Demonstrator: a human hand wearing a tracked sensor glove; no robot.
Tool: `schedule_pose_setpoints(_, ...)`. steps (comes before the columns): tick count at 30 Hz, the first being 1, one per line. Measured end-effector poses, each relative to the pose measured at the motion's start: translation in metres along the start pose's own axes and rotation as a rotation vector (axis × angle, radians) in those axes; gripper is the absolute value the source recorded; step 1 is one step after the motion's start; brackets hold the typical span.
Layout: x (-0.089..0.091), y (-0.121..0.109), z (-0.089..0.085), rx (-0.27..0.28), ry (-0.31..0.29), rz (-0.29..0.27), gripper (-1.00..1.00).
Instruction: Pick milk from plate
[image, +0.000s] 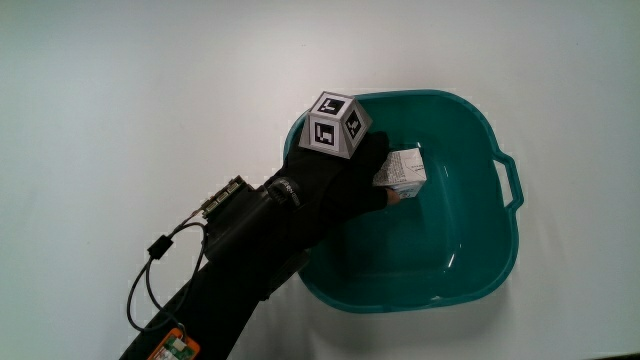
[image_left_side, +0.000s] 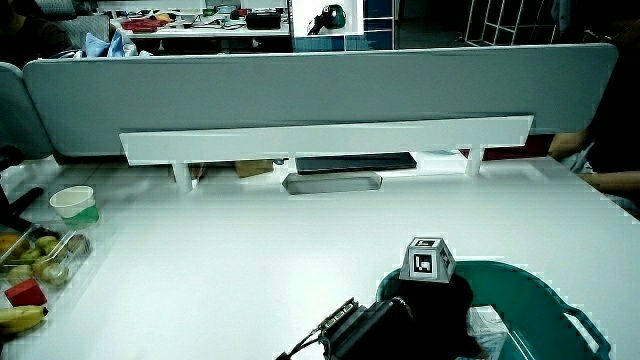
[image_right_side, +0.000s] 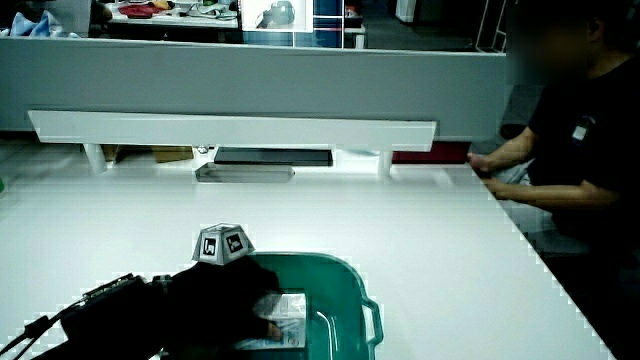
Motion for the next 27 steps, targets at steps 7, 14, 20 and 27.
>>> schedule_pose_setpoints(7,0.002,-0.004,0.006,0.027,-0.005,-0.016,1.0)
schedule_pose_setpoints(14,0.011,-0.019,0.025,0.078,0.017,-0.058,1.0)
schedule_pose_setpoints(20,0.014,-0.03,0.037,0.129,0.028,-0.109,1.0)
schedule_pose_setpoints(27,0.004,-0.036,0.049,0.194,-0.005,-0.166,1.0)
